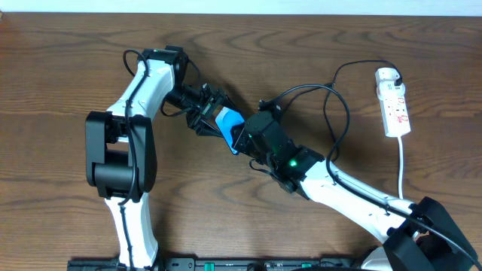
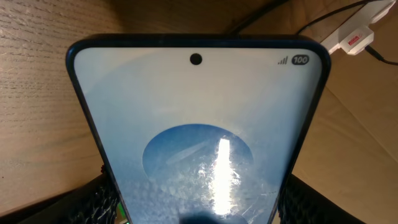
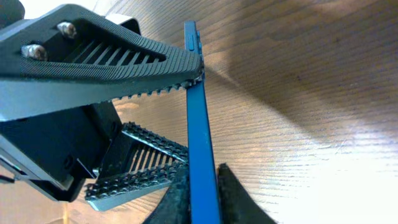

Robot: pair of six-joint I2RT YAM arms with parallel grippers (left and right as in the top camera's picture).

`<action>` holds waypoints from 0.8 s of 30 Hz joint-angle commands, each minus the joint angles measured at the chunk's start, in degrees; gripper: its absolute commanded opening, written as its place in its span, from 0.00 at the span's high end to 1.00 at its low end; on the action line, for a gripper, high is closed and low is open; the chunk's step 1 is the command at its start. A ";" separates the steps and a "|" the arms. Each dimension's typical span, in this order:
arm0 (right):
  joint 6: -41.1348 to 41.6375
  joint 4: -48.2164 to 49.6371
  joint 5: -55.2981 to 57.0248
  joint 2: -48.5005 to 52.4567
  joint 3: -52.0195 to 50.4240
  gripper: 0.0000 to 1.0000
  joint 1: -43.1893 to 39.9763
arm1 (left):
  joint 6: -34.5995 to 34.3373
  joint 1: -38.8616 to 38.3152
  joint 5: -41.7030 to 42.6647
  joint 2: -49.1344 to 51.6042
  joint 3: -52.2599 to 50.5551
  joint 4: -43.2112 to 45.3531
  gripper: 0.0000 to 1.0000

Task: Plug charger to phone and switch on socket
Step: 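Reach the right gripper to the phone and grasp its side edge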

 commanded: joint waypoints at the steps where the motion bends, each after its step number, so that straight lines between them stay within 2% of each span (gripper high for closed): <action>1: -0.09 0.55 -0.81 0.28 0.81 0.94 0.46 | 0.37 -0.02 2.43 -1.81 0.20 -0.59 0.41; 3: -0.09 0.55 -0.98 0.28 0.81 0.98 0.44 | 0.37 -0.02 2.43 -1.81 0.20 -0.57 0.41; 6: -0.11 0.52 -0.98 0.28 0.81 0.99 0.44 | 0.37 -0.02 2.40 -1.81 0.20 -0.57 0.40; 8: -0.13 0.52 -0.96 0.26 0.81 0.99 0.35 | 0.39 -0.02 2.19 -1.81 0.20 -0.52 0.24; 12: -0.20 0.46 -1.16 0.13 0.81 0.99 -0.46 | 0.33 0.33 2.23 -1.81 0.22 1.07 0.00; 17: -1.29 -1.81 -1.22 -1.60 0.81 0.99 -2.56 | -0.96 2.21 2.27 -1.81 1.03 2.69 0.02; 24: -3.67 -10.56 -3.85 -8.37 0.81 0.99 -8.57 | 0.17 6.32 0.59 -5.86 6.36 2.40 0.02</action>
